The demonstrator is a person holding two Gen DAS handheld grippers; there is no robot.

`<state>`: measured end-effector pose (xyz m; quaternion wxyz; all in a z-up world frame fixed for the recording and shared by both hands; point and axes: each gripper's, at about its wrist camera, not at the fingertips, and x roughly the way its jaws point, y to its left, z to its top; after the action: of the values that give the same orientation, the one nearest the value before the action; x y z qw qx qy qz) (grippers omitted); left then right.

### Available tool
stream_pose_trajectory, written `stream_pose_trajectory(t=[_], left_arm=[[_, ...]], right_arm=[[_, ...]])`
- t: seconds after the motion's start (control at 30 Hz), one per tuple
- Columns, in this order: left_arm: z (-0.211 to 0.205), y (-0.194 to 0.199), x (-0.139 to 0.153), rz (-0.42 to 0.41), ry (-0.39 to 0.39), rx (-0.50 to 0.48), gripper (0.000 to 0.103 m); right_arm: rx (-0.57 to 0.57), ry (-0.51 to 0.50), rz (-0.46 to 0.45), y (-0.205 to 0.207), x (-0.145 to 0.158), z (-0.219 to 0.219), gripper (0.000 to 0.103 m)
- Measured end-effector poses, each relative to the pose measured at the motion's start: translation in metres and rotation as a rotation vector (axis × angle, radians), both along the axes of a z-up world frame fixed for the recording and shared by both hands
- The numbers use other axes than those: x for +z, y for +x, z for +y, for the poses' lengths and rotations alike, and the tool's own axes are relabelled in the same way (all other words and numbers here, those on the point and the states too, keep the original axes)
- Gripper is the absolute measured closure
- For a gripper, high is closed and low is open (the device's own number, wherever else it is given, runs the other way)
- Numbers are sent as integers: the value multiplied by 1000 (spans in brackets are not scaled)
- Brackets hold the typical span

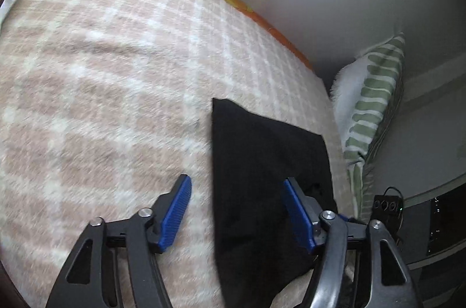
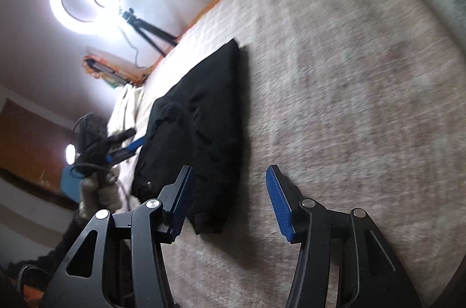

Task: Fold small clothes
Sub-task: 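Grip the folded black shirt's edge with both grippers and lift it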

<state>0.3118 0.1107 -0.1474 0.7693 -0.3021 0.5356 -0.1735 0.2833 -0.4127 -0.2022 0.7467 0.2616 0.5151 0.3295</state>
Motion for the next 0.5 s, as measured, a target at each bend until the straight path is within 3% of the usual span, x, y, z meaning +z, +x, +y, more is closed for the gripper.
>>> stream_pose_trajectory(t=[0.2, 0.33, 0.37, 0.4, 0.5], left_arm=[[-11, 27, -6, 6, -31, 5, 36], [-22, 45, -6, 2, 5, 3, 39], [-25, 48, -5, -5, 22, 5, 43], [-29, 52, -6, -1, 38, 0, 55], [-39, 59, -9, 8, 93, -13, 85]], right_arm=[[44, 83, 11, 4, -5, 25, 52], [61, 72, 20, 12, -6, 44, 60], [60, 70, 20, 15, -6, 47, 60], [59, 69, 29, 17, -6, 51, 63], [47, 54, 60, 23, -9, 56, 82]])
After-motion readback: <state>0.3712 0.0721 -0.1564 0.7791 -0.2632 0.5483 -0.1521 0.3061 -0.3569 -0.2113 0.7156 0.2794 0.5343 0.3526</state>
